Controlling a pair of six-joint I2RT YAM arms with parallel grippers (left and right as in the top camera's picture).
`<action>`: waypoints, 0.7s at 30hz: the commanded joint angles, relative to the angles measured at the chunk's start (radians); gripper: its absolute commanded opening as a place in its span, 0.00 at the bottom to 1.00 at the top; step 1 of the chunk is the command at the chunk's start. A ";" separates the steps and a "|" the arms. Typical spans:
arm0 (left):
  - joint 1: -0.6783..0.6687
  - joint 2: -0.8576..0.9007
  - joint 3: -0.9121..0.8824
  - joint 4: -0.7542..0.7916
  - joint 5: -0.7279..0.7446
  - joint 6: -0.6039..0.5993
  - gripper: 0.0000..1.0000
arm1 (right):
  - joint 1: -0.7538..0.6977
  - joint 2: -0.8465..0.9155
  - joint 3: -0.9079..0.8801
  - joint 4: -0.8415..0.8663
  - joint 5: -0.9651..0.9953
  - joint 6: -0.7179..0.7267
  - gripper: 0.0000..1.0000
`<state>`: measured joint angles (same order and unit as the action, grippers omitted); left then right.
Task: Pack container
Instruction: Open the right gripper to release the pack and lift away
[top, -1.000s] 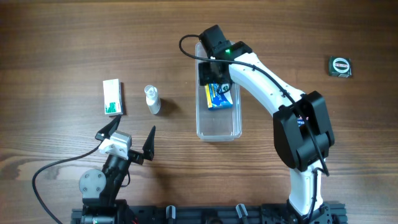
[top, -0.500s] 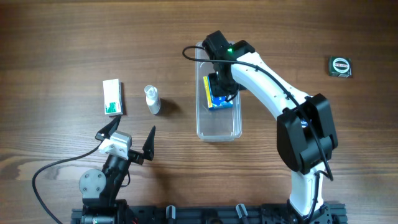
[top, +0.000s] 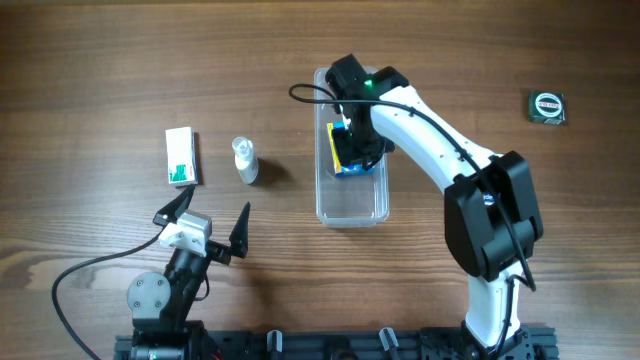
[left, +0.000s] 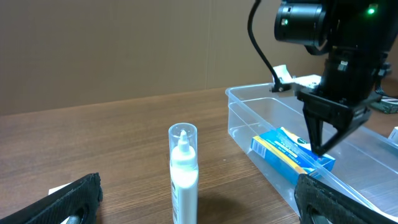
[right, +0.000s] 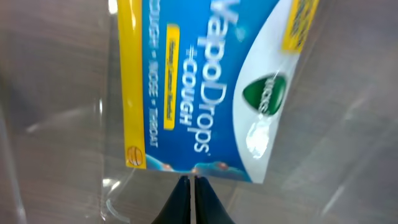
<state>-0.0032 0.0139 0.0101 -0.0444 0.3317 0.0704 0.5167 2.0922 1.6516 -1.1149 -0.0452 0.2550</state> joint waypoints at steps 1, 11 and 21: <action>0.008 -0.003 -0.005 -0.001 0.012 0.012 1.00 | 0.008 -0.021 -0.043 0.004 -0.016 -0.019 0.04; 0.008 -0.003 -0.005 -0.001 0.012 0.012 1.00 | 0.008 -0.021 -0.101 0.058 -0.016 -0.017 0.05; 0.008 -0.003 -0.005 -0.001 0.012 0.012 1.00 | 0.008 -0.021 -0.101 0.169 -0.016 -0.001 0.05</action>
<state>-0.0032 0.0139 0.0101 -0.0444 0.3317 0.0708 0.5213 2.0892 1.5589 -0.9691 -0.0494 0.2554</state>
